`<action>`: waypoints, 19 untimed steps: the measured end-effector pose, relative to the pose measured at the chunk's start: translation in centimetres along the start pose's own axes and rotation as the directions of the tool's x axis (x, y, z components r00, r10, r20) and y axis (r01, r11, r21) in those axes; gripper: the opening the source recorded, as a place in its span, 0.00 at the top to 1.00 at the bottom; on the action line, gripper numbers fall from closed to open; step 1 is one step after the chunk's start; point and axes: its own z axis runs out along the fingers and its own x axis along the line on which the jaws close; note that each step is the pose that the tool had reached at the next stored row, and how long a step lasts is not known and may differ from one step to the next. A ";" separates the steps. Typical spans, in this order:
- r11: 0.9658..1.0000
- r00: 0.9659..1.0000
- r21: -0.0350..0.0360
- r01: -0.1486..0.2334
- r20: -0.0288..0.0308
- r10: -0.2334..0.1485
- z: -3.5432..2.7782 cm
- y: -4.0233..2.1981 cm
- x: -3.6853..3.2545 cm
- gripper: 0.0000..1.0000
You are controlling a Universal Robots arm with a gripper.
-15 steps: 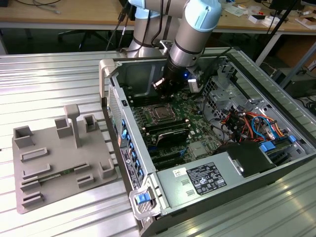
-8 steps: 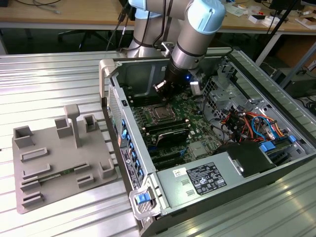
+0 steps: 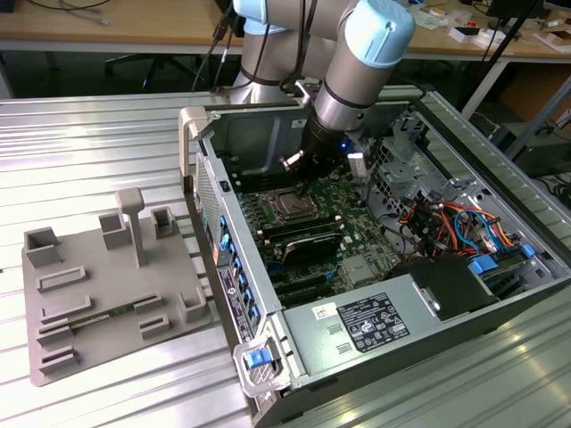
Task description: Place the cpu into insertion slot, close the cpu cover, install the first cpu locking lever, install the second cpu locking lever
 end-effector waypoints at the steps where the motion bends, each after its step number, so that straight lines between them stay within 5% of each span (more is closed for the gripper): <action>1: 1.000 1.000 0.000 0.000 0.000 0.000 -0.01 -0.07 0.01 0.89; 6: 1.000 1.000 -0.001 0.000 0.000 0.000 -0.08 -0.68 0.03 0.89; 11: 1.000 1.000 -0.001 0.000 0.000 0.000 -1.34 -0.64 0.08 0.89; 19: 1.000 1.000 -0.001 0.000 0.000 0.000 -2.40 -0.54 0.10 0.89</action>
